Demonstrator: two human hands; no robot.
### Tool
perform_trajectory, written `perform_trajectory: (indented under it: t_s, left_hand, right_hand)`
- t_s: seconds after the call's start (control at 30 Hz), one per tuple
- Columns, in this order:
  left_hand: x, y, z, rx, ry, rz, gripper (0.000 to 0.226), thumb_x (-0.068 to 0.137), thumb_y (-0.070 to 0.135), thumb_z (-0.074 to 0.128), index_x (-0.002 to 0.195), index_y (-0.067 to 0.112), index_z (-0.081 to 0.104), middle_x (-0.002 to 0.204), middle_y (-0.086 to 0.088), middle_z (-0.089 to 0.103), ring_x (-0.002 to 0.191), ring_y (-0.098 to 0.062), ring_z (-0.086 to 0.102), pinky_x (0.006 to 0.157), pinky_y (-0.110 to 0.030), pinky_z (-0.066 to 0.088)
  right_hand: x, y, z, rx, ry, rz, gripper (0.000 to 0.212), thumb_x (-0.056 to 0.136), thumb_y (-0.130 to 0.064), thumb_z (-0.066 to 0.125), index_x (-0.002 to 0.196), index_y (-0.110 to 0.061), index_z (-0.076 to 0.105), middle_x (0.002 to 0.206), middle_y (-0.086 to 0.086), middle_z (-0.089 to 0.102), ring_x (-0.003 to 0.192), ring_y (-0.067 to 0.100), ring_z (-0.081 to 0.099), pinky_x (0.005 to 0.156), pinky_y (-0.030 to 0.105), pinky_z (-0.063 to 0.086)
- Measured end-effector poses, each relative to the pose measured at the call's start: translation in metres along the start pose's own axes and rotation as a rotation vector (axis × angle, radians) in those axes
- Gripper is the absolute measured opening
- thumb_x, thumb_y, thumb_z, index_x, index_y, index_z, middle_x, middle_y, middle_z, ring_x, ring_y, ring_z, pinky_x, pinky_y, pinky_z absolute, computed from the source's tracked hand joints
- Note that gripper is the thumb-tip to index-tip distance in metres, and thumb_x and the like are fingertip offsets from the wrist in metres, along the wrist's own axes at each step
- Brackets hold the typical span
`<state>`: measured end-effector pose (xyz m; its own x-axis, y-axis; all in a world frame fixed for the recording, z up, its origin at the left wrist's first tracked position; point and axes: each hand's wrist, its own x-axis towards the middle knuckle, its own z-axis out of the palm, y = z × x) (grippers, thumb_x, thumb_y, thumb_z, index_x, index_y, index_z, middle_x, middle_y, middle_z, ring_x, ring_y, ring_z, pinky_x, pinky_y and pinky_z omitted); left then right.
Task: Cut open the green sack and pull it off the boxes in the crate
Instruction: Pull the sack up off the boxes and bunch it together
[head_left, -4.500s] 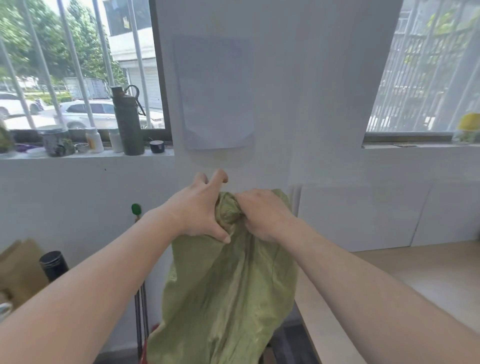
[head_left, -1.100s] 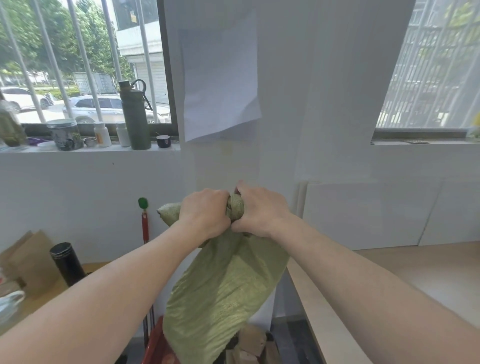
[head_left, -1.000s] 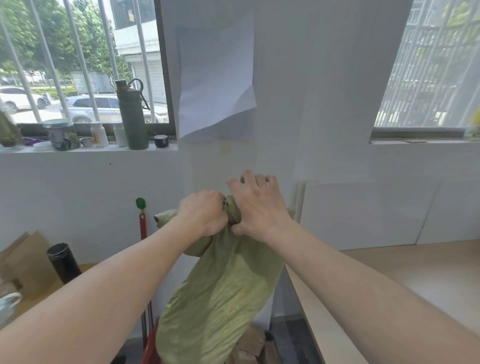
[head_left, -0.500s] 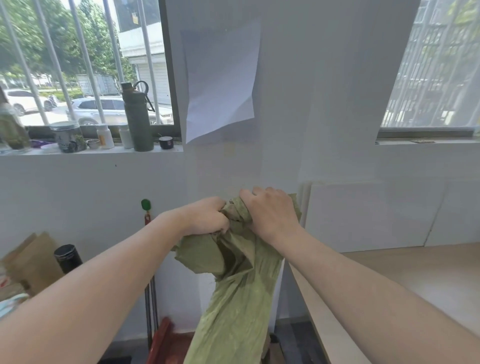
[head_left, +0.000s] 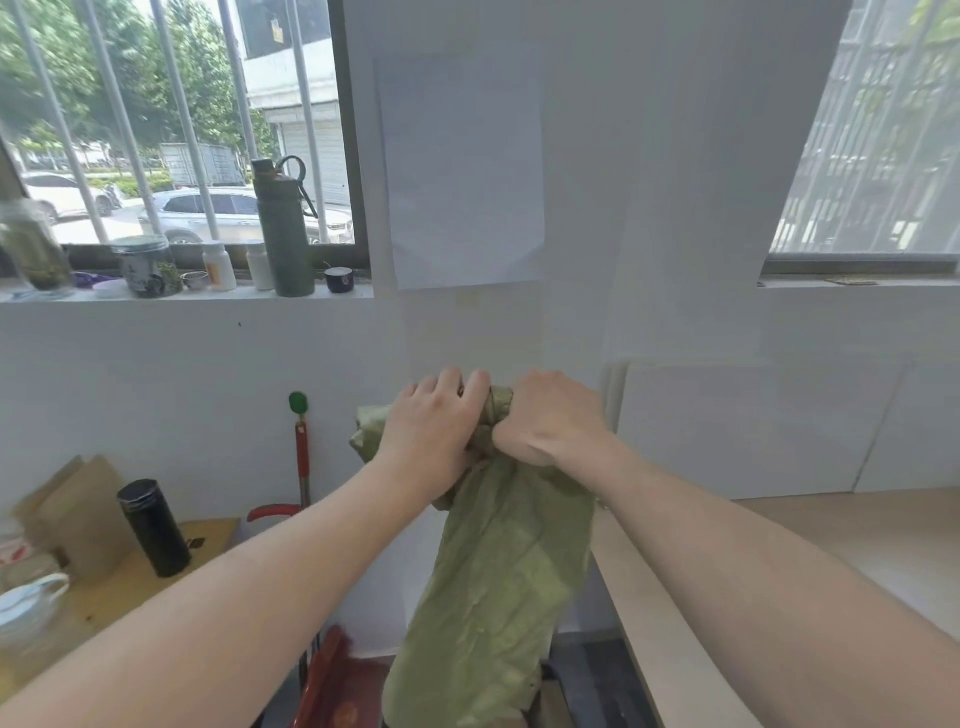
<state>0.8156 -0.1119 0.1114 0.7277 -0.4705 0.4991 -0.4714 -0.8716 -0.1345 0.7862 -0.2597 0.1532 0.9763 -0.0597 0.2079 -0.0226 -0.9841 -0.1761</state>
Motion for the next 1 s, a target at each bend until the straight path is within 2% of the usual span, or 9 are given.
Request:
perform_trajectory:
  t_s: [0.07,0.17,0.33,0.43,0.53,0.6,0.73,0.83,1.0]
  left_hand:
    - [0.003,0.0,-0.004,-0.065,-0.033,-0.038,0.038,0.08,0.018,0.07,0.108,0.018,0.043,0.098,-0.007,0.059,0.089,-0.035,0.064,0.065,-0.038,0.04]
    - [0.01,0.0,-0.011,-0.2,-0.175,-0.121,0.022,0.077,0.015,0.062,0.09,0.021,0.045,0.087,-0.001,0.059,0.085,-0.033,0.064,0.061,-0.035,0.039]
    - [0.018,-0.003,-0.018,-0.414,-0.292,-0.297,0.008,0.075,0.016,0.06,0.071,0.022,0.055,0.075,-0.001,0.065,0.077,-0.029,0.067,0.064,-0.036,0.055]
    - [0.025,-0.006,-0.023,-0.532,-0.33,-0.366,0.009,0.076,0.012,0.057,0.067,0.015,0.059,0.068,-0.005,0.065,0.072,-0.031,0.067,0.059,-0.032,0.051]
    - [0.03,-0.003,-0.036,-0.726,-0.429,-0.421,0.012,0.078,0.0,0.056,0.069,0.008,0.06,0.063,-0.009,0.062,0.064,-0.03,0.063,0.053,-0.027,0.046]
    - [0.029,-0.001,-0.045,-0.808,-0.535,-0.458,0.01,0.079,-0.004,0.06,0.077,0.006,0.06,0.066,-0.012,0.06,0.059,-0.027,0.059,0.051,-0.025,0.045]
    - [0.024,-0.005,-0.041,-0.795,-0.6,-0.339,0.016,0.068,0.009,0.067,0.082,0.004,0.062,0.07,-0.01,0.06,0.067,-0.029,0.065,0.061,-0.034,0.053]
    - [0.018,-0.006,-0.032,-0.608,-0.501,-0.193,0.048,0.062,0.039,0.079,0.097,0.014,0.058,0.084,0.001,0.069,0.081,-0.026,0.069,0.076,-0.045,0.061]
    - [0.006,0.009,-0.024,-0.06,-0.209,-0.049,0.086,0.057,0.066,0.083,0.121,0.025,0.044,0.103,-0.002,0.062,0.096,-0.029,0.061,0.084,-0.041,0.053]
  right_hand:
    - [-0.002,0.001,0.001,-0.009,-0.026,-0.021,0.013,0.069,-0.028,0.061,0.077,-0.018,0.06,0.07,-0.002,0.055,0.072,0.029,0.059,0.064,0.03,0.045]
    - [-0.004,0.008,0.008,-0.041,0.008,-0.126,0.024,0.068,-0.031,0.064,0.089,-0.022,0.059,0.08,-0.002,0.063,0.082,0.031,0.065,0.067,0.033,0.042]
    - [-0.006,0.021,0.019,-0.374,0.345,-0.339,0.082,0.06,-0.057,0.077,0.13,-0.021,0.052,0.12,0.011,0.059,0.104,0.033,0.058,0.09,0.047,0.037]
    - [-0.006,0.018,0.03,-0.428,0.416,-0.355,0.101,0.048,-0.049,0.089,0.135,-0.015,0.05,0.119,0.012,0.058,0.104,0.033,0.057,0.097,0.048,0.035]
    - [-0.003,0.014,0.03,-0.421,0.489,-0.321,0.086,0.044,-0.029,0.093,0.121,-0.015,0.057,0.099,0.01,0.059,0.087,0.031,0.059,0.081,0.043,0.04]
    - [-0.001,0.014,0.027,-0.388,0.487,-0.327,0.075,0.046,-0.027,0.094,0.111,-0.014,0.06,0.091,0.01,0.061,0.079,0.032,0.059,0.072,0.041,0.041]
    - [0.003,0.016,0.023,-0.367,0.473,-0.331,0.039,0.058,-0.018,0.086,0.087,-0.018,0.059,0.074,0.006,0.063,0.071,0.031,0.06,0.064,0.036,0.031]
    - [0.0,0.016,0.018,-0.296,0.354,-0.299,0.028,0.067,-0.017,0.07,0.085,-0.024,0.05,0.08,0.003,0.066,0.078,0.031,0.062,0.067,0.034,0.032]
    - [-0.004,0.012,0.007,-0.103,0.158,-0.129,0.014,0.07,-0.025,0.062,0.083,-0.022,0.06,0.071,-0.005,0.054,0.069,0.027,0.054,0.057,0.029,0.036]
